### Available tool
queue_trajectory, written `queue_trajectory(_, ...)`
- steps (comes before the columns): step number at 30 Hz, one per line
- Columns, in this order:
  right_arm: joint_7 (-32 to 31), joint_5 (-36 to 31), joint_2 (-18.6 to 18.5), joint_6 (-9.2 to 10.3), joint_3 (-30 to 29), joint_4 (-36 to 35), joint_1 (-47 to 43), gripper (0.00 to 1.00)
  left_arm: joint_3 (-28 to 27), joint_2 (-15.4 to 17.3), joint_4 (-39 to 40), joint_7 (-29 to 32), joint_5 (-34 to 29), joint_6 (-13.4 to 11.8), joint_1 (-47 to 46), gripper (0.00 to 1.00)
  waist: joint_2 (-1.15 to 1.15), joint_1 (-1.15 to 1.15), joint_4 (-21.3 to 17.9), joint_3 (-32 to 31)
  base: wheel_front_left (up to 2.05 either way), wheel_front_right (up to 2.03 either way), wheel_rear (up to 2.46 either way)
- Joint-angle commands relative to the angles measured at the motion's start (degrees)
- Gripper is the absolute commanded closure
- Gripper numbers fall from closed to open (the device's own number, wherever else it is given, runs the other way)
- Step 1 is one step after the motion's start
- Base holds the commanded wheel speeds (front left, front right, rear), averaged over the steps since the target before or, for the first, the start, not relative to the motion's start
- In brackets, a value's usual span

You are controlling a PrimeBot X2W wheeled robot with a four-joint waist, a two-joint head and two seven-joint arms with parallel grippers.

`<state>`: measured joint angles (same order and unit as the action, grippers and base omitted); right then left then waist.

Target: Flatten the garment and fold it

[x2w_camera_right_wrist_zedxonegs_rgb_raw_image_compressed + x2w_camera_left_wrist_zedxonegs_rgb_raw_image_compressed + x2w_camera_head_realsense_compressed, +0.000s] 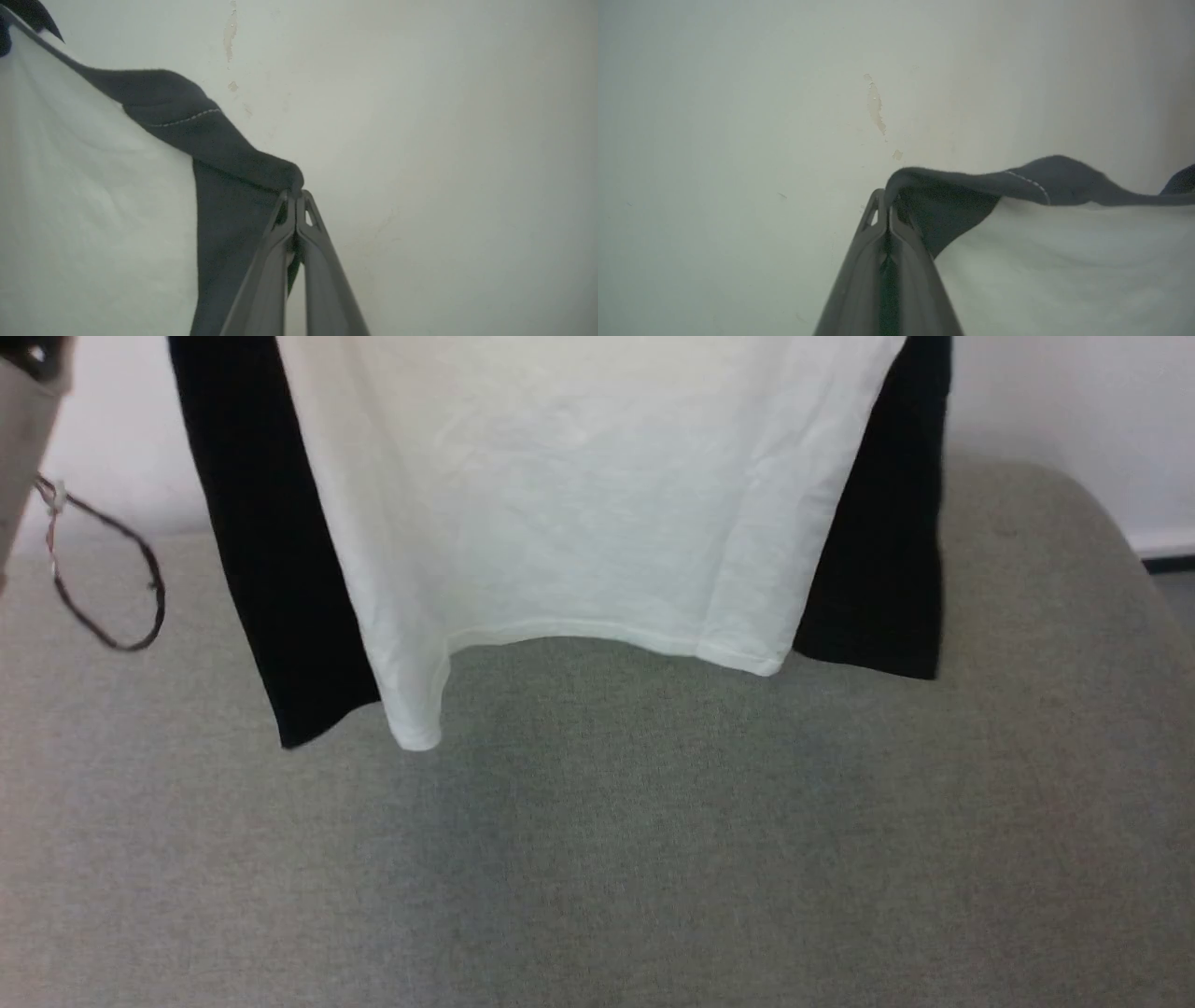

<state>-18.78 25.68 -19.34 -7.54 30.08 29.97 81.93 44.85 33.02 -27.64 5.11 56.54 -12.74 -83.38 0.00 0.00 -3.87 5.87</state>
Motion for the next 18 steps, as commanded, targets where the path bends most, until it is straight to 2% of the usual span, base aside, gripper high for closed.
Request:
queue_trajectory(1,-0.38,-0.20,0.17,0.05,-0.04,0.75,1.69,1.00,-0.64,0.29,0.05,0.03,0.16,-0.75,-1.72,1.00,0.00,0.00,-1.00,5.19,0.00,0.00,0.00)
queue_trajectory(8,0.27,-2.73,0.43,0.05,-2.15,3.19,8.40,1.00,-1.98,-0.56,0.34,-1.54,-1.82,-2.45,-8.41,1.00,0.00,0.00,-1.38,16.68,0.00,0.00,0.00)
queue_trajectory(12,3.20,-7.34,0.71,0.05,-3.88,3.59,13.54,1.00,-3.21,-1.45,-0.09,-6.03,-4.33,-3.50,-13.24,1.00,0.00,0.00,-1.24,22.57,0.00,0.00,0.00)
queue_trajectory(18,8.63,-15.25,1.56,0.05,-5.92,4.33,20.84,1.00,-4.12,-3.28,-1.03,-13.39,-7.87,-2.92,-19.76,1.00,0.00,0.00,-0.36,29.76,0.00,0.00,0.00)
